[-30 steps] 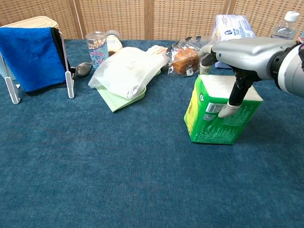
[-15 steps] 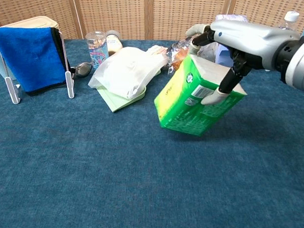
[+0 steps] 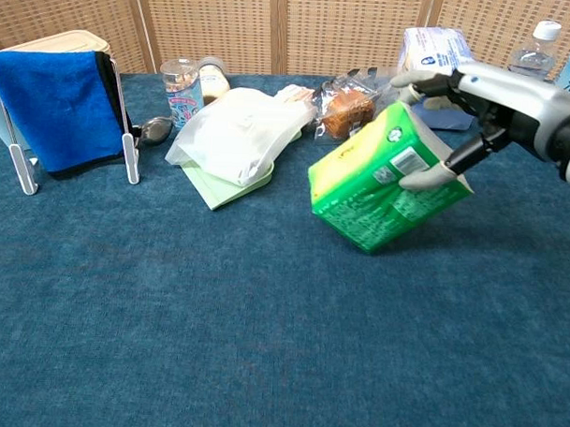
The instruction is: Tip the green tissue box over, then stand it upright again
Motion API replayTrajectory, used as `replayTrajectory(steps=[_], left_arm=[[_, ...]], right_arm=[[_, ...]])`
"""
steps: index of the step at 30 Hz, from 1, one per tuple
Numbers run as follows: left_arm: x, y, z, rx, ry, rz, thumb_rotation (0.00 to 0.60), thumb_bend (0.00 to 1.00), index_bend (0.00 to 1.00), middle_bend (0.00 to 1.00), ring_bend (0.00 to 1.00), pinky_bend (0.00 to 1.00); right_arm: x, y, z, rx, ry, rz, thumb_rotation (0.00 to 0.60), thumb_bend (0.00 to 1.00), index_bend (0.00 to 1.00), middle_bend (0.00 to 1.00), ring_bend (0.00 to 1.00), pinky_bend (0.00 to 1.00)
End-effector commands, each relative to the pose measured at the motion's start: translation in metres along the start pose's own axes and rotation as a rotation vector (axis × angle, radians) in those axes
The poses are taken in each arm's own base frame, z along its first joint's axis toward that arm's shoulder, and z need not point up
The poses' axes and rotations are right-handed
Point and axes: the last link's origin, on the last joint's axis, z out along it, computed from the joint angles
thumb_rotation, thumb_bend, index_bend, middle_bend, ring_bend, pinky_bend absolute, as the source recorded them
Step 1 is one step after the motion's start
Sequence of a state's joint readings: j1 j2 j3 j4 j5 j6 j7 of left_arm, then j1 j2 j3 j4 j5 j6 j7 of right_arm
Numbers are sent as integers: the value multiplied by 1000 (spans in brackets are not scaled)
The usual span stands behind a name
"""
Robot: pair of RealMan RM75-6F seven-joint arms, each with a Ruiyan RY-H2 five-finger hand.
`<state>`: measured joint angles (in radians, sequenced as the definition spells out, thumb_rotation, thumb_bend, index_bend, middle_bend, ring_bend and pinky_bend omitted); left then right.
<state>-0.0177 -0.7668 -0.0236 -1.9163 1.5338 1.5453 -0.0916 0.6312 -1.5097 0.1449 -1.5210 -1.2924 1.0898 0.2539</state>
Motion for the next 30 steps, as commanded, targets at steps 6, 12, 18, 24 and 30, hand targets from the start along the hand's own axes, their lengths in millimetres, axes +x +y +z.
replayTrajectory(steps=[6,12,18,24,30], left_arm=[[-1,2,0,-3,-2,-2,600,96,0,0,0,0],[0,2,-1,-3,1,-4,600,95,0,0,0,0],[1,1,-1,-4,3,-6,600,95,0,0,0,0],[2,2,-2,-6,7,-10,600,94,0,0,0,0],[2,1,-2,-8,6,-12,600,94,0,0,0,0]], right_arm=[[-5,26,-16,-7,-15,25,600,102,385,56,0,38],[-3,37,-31,16,-35,-10,600,64,147,8,0,33],[2,42,-47,62,-54,-64,600,57,0,0,0,17],[9,46,-56,82,-41,-119,600,56,0,0,0,18],[18,43,-59,107,-13,-219,600,49,0,0,0,13]])
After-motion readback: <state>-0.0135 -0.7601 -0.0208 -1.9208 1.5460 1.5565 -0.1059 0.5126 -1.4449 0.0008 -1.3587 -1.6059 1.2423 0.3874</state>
